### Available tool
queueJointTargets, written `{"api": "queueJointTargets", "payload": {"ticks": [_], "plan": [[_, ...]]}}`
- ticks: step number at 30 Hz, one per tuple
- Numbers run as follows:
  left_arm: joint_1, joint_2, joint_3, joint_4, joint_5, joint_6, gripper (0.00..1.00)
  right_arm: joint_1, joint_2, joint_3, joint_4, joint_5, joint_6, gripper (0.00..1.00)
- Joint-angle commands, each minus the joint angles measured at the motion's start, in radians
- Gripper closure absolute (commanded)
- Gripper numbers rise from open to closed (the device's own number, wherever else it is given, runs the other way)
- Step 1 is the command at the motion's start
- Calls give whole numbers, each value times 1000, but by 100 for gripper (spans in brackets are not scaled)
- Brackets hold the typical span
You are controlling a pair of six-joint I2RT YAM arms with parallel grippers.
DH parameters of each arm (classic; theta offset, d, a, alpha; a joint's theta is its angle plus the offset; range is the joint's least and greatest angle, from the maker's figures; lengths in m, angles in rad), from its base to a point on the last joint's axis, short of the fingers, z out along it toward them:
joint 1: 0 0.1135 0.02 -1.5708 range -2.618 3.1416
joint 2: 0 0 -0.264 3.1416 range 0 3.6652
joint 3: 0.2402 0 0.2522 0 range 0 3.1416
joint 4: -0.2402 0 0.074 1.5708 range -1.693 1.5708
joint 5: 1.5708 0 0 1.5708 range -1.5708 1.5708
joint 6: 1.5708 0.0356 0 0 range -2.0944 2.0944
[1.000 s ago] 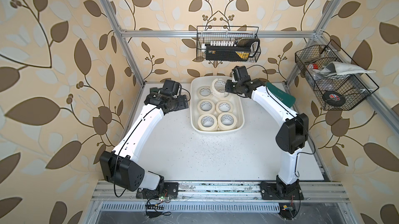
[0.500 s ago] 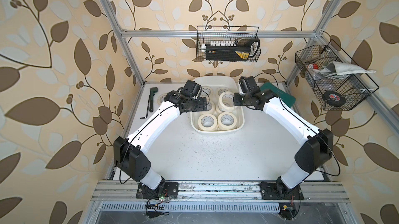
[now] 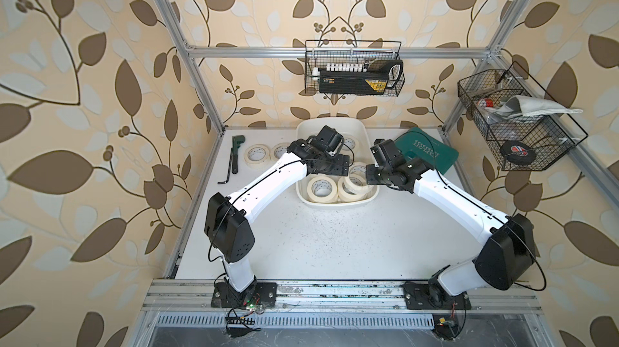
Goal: Take out the art tape in the storage box
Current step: Place the art tape at the center of the board.
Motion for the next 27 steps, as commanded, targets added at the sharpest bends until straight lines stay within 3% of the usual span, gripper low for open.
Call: {"api": "queueJointTargets", "payload": {"ticks": [1, 10, 15, 20, 23, 27], "plan": [[-20, 27, 53, 24, 14, -19, 13, 11, -26, -15, 47, 21, 26, 100], [-37, 119, 90, 13, -25, -19, 21, 24, -29, 0, 40, 30, 26, 100], [-37, 147, 109, 1, -35, -10, 37, 34, -29, 5, 37, 32, 27, 100], [-37, 149, 105, 1, -53, -12, 59, 53, -25, 18, 31, 41, 28, 98], [-37, 148, 102, -1, -54, -10, 74, 62, -23, 23, 31, 47, 28, 94], [-37, 141, 101, -10, -76, -2, 87, 64, -22, 40, 8, 48, 29, 79]]}}
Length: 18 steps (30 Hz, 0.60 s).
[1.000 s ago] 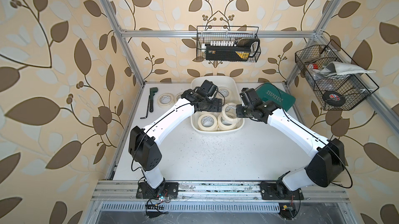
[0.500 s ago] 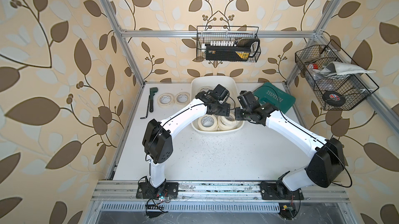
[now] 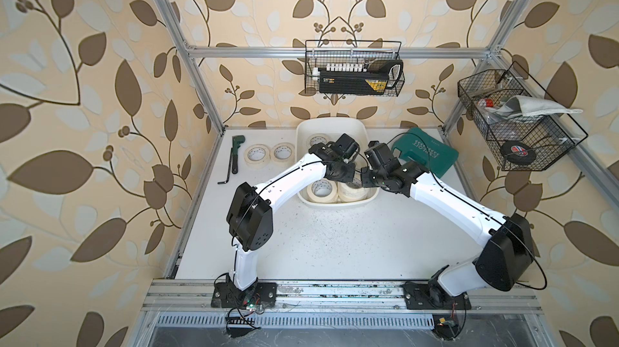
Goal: Take out the art tape in the storage box
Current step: Place the art tape at the center of the board.
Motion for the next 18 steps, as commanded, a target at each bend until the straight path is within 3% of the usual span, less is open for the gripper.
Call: {"api": "queueJointTargets", "payload": {"ticks": [1, 6, 8, 14, 18], "plan": [[13, -21, 28, 18, -51, -31, 89, 4, -25, 50, -26, 19, 19, 76], [23, -36, 26, -5, -102, -17, 92, 7, -56, 77, -61, 21, 1, 55], [32, -48, 23, -12, -106, -13, 93, 6, -73, 83, -65, 12, -1, 51], [72, -112, -16, -44, -183, 9, 93, 7, -133, 93, -54, -35, 0, 47], [157, -177, -82, -37, -187, 9, 94, 7, -154, 94, -46, -53, 0, 46]]}}
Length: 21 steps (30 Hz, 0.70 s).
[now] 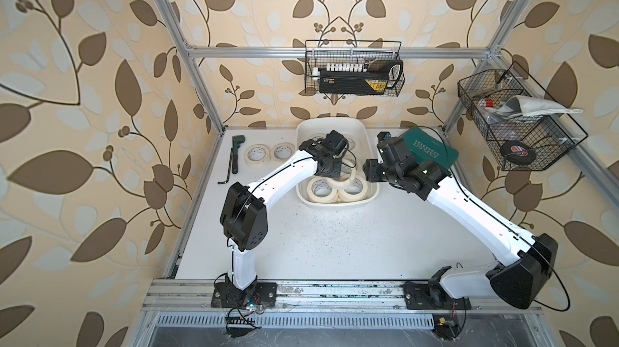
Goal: Take out the art tape in the storage box
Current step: Place the art tape at the center of the board.
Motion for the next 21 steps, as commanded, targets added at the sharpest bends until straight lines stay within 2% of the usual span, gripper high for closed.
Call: {"api": "queueJointTargets", "payload": {"ticks": [1, 8, 14, 21], "plan": [[85, -130, -33, 8, -41, 1, 94, 6, -18, 30, 1, -32, -1, 46], [279, -203, -119, 47, -42, -44, 89, 4, 5, 29, 26, -91, 17, 45], [463, -222, -225, 108, 4, -96, 90, 4, 37, 36, 31, -117, 26, 45], [601, -199, -347, 203, 40, -152, 91, 4, 76, 43, 39, -146, 34, 45]]}}
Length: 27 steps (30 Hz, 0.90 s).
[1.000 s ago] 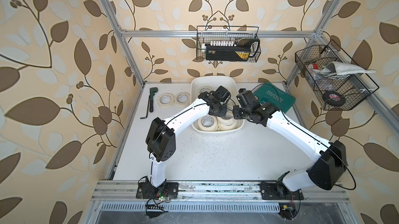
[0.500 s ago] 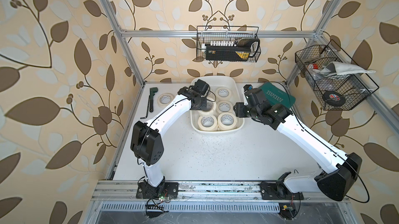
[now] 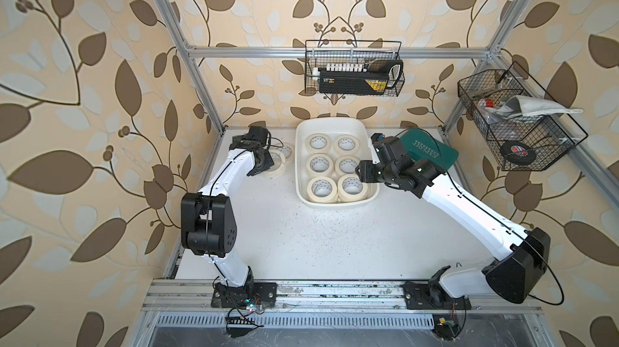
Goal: Take out the art tape in the storage box
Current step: Place the art tape at the center of the board.
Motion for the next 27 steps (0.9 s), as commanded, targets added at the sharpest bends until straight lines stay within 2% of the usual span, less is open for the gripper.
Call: {"api": "queueJointTargets", "payload": {"ticks": [1, 10, 20, 27], "plan": [[35, -19, -26, 86, 23, -46, 91, 5, 23, 42, 9, -26, 11, 45], [160, 40, -128, 144, 53, -48, 93, 1, 42, 39, 7, -25, 6, 44], [227, 114, -154, 178, 59, -37, 92, 1, 73, 57, 0, -31, 6, 44], [240, 174, -122, 178, 67, -32, 89, 0, 79, 67, -1, -28, 5, 44]]}}
